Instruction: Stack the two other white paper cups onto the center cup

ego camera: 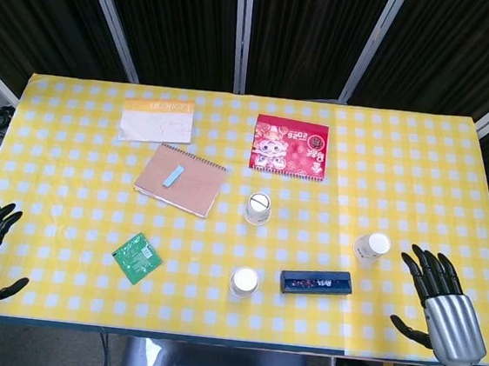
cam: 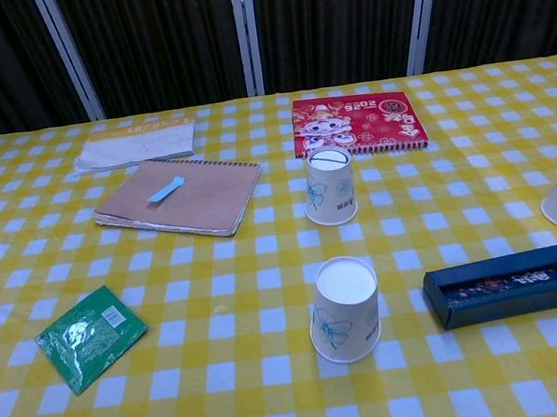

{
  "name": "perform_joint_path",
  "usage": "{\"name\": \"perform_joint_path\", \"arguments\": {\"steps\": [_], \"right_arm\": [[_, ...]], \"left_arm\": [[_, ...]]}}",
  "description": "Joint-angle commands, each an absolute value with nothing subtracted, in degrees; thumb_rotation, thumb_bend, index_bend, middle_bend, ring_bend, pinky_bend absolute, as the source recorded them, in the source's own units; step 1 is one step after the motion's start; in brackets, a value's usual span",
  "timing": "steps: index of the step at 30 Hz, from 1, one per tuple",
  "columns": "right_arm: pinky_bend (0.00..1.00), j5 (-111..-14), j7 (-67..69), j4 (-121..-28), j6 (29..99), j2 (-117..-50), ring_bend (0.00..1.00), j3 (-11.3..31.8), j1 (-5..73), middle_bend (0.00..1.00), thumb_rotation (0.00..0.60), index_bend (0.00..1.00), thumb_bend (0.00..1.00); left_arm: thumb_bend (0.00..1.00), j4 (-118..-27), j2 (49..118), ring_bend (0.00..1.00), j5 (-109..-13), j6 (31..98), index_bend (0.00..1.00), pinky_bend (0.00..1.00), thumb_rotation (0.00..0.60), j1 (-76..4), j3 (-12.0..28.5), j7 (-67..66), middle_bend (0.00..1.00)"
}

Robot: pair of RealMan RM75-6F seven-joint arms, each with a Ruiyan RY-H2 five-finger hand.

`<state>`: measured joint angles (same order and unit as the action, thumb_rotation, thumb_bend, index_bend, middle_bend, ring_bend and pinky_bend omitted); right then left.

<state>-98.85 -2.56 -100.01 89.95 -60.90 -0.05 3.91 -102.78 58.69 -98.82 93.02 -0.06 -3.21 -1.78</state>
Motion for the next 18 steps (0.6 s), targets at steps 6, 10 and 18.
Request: {"name": "perform_joint_path", "arguments": {"steps": [6, 10, 18], "right_arm": [[0.00, -97.72, -2.64, -99.62, 88.79, -61.15, 0.00, 0.15, 4.26, 0.00, 0.600, 0.04, 0.00], [0.00, -93.87, -0.54, -98.33, 83.45, -61.01, 0.00, 1.42, 6.89, 0.00, 0.600, 0.04, 0.00], [0.09, -85.57, 2.85, -91.73, 65.71, -61.05, 0.01, 5.49, 17.25, 0.08, 0.600, 0.09, 0.00]], "left_arm": [[0.00, -102.41, 58.75, 0.00, -98.76, 92.44, 0.00, 0.00, 0.600, -0.22, -3.25, -2.09, 0.00], [0.00, -102.68, 58.91, 0.00, -98.63, 91.87, 0.00, 0.00, 0.600, -0.54, -3.05, -2.83, 0.00], [0.00, -103.41, 59.52, 0.00, -94.67, 88.62, 0.00, 0.00, 0.600, -2.40, -0.97, -5.36, 0.00]]}}
